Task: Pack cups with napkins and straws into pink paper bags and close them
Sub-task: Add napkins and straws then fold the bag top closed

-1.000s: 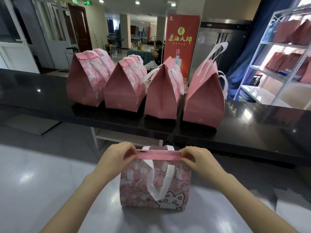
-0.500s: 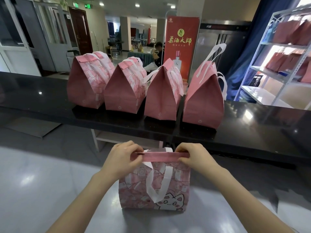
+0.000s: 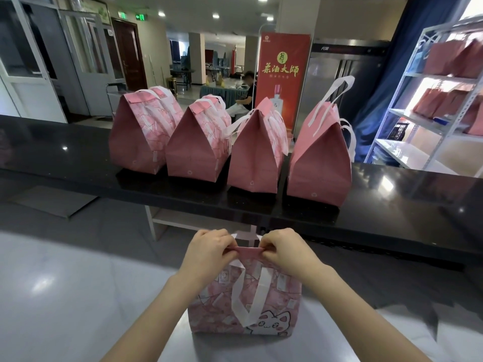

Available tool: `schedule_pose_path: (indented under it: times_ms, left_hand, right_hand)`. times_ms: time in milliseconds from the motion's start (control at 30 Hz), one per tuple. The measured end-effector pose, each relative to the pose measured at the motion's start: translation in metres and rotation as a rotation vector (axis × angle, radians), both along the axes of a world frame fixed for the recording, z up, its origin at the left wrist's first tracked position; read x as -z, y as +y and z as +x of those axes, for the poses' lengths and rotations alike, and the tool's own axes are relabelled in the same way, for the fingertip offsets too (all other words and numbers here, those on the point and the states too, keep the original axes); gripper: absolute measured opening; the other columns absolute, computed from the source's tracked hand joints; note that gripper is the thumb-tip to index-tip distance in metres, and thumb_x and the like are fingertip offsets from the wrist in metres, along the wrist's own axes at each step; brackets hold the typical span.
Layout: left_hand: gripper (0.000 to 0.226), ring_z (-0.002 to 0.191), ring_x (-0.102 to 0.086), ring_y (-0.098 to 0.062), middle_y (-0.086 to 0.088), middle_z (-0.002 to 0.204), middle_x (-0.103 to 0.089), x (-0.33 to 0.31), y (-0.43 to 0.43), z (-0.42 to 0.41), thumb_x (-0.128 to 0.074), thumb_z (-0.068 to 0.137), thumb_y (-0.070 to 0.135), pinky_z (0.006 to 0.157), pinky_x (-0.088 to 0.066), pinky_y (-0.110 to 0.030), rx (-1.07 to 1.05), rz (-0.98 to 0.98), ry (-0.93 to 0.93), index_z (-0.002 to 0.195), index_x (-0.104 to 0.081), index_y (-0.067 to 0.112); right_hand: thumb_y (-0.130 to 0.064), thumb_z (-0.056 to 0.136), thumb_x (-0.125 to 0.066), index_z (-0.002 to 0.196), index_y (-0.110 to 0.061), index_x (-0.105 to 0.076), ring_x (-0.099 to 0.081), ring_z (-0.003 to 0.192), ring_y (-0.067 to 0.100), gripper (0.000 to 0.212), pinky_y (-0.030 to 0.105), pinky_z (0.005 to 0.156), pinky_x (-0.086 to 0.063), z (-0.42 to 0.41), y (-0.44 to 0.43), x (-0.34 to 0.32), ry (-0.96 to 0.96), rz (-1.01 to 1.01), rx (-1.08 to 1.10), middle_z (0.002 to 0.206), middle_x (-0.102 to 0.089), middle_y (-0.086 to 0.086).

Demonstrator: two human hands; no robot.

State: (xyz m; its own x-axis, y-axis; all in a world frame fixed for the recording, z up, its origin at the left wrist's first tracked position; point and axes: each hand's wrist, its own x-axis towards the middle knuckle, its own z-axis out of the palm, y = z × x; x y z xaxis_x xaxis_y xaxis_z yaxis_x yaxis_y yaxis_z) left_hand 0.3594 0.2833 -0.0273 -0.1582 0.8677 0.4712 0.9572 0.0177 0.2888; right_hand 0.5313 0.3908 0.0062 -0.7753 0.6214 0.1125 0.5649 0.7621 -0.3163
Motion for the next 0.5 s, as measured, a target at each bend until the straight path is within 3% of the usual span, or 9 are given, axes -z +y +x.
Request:
schedule_pose_path:
  times_ms: [100,267,433,500]
  left_hand:
    - [0.019,0.085,-0.057,-0.010,0.011,0.088,-0.061,-0.002,0.001,0.000,-0.063,0.086,0.042,0.085,-0.040,-0.028,0.014,-0.022,0.020,0.094,-0.070,0.027]
    - [0.013,0.069,-0.060,-0.016,0.007,0.072,-0.064,-0.003,0.001,0.004,-0.076,0.079,0.031,0.068,-0.038,-0.027,0.020,0.035,0.026,0.076,-0.073,0.019]
    - [0.013,0.063,-0.061,-0.015,0.009,0.067,-0.063,-0.006,-0.012,-0.003,-0.081,0.074,0.029,0.061,-0.047,-0.031,-0.012,0.078,0.018,0.071,-0.072,0.020]
    - [0.012,0.068,-0.061,-0.012,0.012,0.071,-0.062,-0.009,-0.023,-0.015,-0.076,0.079,0.034,0.064,-0.046,-0.029,0.007,0.069,-0.029,0.078,-0.074,0.023]
  right_hand:
    - [-0.030,0.084,-0.065,0.101,-0.030,-0.070,-0.060,0.084,0.013,0.018,0.032,0.074,-0.052,-0.010,-0.005,-0.004,-0.046,-0.002,-0.055,0.091,-0.066,-0.008]
    - [-0.031,0.091,-0.059,0.100,-0.025,-0.072,-0.062,0.088,0.015,0.017,0.026,0.071,-0.045,-0.027,-0.015,0.003,-0.004,0.105,-0.048,0.094,-0.070,-0.005]
    - [-0.030,0.092,-0.057,0.101,-0.022,-0.073,-0.061,0.088,0.016,0.020,0.028,0.086,-0.042,-0.037,-0.017,0.005,0.064,0.162,-0.114,0.095,-0.071,-0.004]
    - [-0.034,0.093,-0.055,0.103,-0.027,-0.073,-0.057,0.090,0.014,0.021,0.030,0.089,-0.038,-0.044,-0.019,0.004,0.043,0.226,-0.154,0.094,-0.071,-0.008]
